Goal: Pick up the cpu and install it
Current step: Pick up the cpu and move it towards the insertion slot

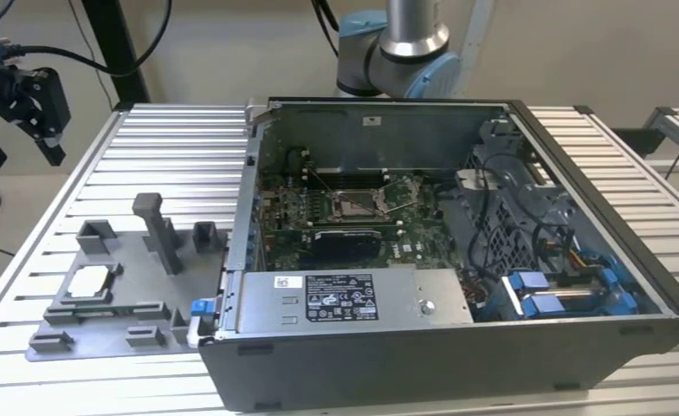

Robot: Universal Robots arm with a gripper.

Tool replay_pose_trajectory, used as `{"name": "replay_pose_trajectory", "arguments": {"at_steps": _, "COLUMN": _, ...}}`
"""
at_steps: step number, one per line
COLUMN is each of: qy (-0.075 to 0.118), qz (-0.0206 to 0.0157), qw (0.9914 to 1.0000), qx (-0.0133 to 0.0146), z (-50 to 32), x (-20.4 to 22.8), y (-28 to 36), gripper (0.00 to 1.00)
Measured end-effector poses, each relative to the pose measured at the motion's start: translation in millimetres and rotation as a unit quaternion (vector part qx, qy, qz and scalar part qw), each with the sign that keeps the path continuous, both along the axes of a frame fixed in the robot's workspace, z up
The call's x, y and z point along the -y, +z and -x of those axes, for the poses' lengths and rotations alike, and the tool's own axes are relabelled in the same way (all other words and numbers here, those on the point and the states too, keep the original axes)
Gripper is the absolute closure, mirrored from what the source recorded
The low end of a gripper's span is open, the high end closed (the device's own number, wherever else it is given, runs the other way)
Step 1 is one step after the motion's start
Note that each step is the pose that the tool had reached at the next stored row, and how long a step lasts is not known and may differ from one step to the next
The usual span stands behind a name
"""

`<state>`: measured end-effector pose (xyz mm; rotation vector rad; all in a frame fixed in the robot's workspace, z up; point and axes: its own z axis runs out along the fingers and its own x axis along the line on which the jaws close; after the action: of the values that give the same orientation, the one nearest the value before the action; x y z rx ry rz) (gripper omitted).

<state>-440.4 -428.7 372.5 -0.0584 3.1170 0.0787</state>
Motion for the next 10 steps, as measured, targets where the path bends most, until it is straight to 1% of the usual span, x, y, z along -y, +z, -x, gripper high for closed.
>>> {"name": "replay_pose_trajectory", "arguments": {"at_steps": 10, "qy": 0.0, "qz": 0.0, "qw": 1.0, "qx": 0.0, "z": 0.0, "x": 0.0, "y": -13.2, "gripper": 0.0}}
